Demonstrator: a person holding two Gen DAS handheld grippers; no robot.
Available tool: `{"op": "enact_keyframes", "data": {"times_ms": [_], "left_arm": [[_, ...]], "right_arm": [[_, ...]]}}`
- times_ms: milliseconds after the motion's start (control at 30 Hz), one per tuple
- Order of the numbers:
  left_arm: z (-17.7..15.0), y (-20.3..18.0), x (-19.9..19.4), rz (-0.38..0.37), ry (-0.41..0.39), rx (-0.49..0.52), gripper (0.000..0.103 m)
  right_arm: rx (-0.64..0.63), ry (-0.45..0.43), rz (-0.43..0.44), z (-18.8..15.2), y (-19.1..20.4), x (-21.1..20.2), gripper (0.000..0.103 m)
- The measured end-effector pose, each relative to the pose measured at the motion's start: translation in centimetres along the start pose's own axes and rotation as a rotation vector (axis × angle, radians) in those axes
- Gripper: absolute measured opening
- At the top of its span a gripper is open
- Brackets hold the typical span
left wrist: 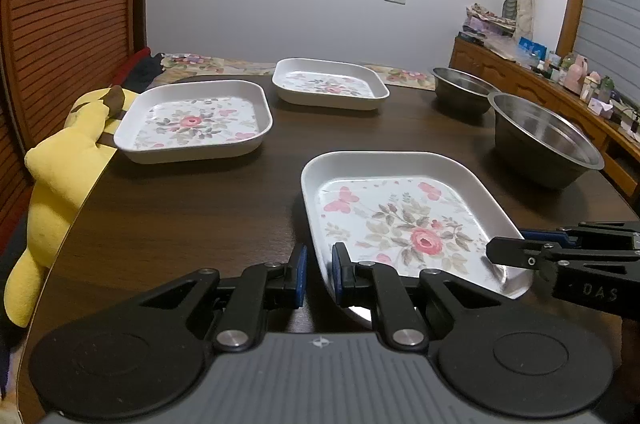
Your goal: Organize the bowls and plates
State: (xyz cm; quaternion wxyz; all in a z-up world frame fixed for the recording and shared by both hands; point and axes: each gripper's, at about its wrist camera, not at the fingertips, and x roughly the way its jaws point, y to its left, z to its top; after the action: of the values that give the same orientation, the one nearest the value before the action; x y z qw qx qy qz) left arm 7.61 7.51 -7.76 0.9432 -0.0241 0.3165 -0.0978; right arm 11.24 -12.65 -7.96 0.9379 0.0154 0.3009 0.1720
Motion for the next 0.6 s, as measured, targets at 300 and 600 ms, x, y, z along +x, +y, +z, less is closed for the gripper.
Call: {"op": "enact_keyframes", "data": {"times_ms": [300, 600], "left_arm": [[0.4, -0.2, -0.6, 0.011, -0.012, 0.005, 0.014], [1.4, -0.3, -1.6, 0.019, -0.038, 0.017, 0.021]], "right_arm": [[0.014, -0.024, -0.01, 0.6, -0.6, -0.8, 0.022], [0.006, -0.079, -0.006, 2.4, -0.9, -2.4, 0.022]]}}
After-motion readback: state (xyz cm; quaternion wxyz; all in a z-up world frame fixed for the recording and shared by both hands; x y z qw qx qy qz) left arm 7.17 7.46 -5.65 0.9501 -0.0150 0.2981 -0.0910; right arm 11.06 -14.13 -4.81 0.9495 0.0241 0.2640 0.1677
